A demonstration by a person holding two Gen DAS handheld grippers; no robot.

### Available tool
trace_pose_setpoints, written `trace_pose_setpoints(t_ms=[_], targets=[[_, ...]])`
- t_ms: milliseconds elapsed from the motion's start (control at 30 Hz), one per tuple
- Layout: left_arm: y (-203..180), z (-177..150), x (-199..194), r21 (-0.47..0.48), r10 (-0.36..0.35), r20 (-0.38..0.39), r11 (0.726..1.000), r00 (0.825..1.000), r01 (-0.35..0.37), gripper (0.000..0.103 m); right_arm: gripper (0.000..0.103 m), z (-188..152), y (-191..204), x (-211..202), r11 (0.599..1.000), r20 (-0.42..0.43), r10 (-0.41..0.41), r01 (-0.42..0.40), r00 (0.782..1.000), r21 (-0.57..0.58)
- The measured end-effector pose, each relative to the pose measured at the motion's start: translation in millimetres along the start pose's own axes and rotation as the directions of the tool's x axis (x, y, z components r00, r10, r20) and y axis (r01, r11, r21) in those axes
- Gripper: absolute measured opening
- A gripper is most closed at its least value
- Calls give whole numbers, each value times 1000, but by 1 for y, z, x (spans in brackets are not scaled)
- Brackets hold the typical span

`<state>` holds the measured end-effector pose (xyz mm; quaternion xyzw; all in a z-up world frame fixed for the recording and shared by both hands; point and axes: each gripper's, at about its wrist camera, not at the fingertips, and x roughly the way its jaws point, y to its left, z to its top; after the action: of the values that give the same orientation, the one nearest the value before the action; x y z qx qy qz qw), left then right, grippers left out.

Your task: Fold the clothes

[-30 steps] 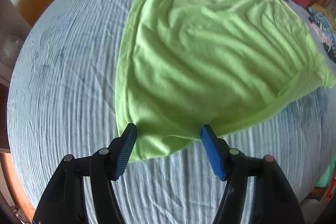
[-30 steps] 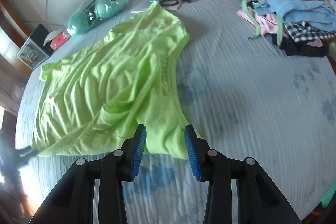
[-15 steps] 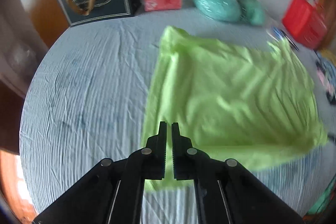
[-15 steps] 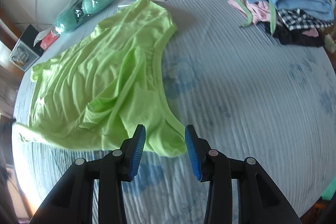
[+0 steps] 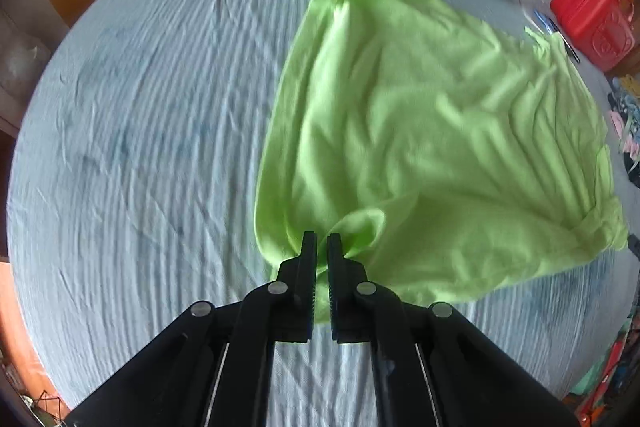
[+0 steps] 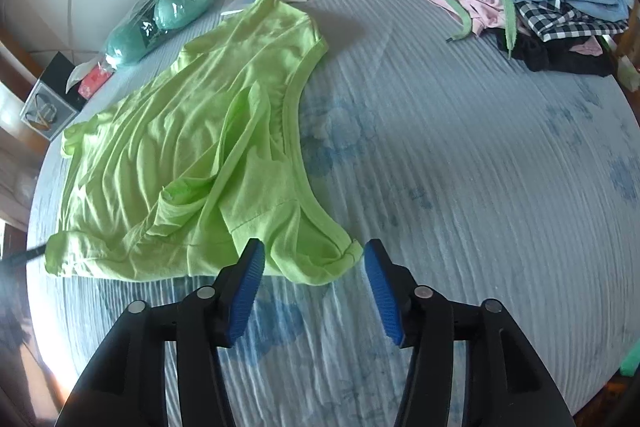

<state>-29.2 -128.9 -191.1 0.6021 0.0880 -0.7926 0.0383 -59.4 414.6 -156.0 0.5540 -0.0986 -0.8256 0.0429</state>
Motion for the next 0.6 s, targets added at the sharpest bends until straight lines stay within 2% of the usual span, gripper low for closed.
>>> trace_pose_setpoints(t_ms=[100,233,333,367,400,433,467,600], targets=[[1,-15,0,-17,-27,21,999,999,27,5,64,-3,6,3,1000,-8,10,-11,1000,-25],[-9,-19,-7,-18,-54,70,998,996,56,5,66,-4,17,11,998,-20,10,-11,1000,-55],[-21,-24,-31,25,-112,143,994,983,110,5,66,-4,24,14,998,-24,11,-13,1000,-69],[-25,-25,-30,52,-116,136,993,984,110,7,66,-5,25,13,997,-19,18,-19,1000,-70],[-30,-26,-27,81,-118,117,991,986,109,25,66,-6,26,12,997,-17,21,-22,1000,-71],[-32,-26,-21,92,-105,102,991,989,96,55,66,-6,25,12,997,-16,20,-21,1000,-71],[-33,-25,-14,89,-81,90,993,993,73,65,66,-7,25,12,997,-15,18,-19,1000,-72],[-34,-22,11,79,7,54,997,999,-11,66,66,-6,22,10,998,-4,11,-11,1000,-69]])
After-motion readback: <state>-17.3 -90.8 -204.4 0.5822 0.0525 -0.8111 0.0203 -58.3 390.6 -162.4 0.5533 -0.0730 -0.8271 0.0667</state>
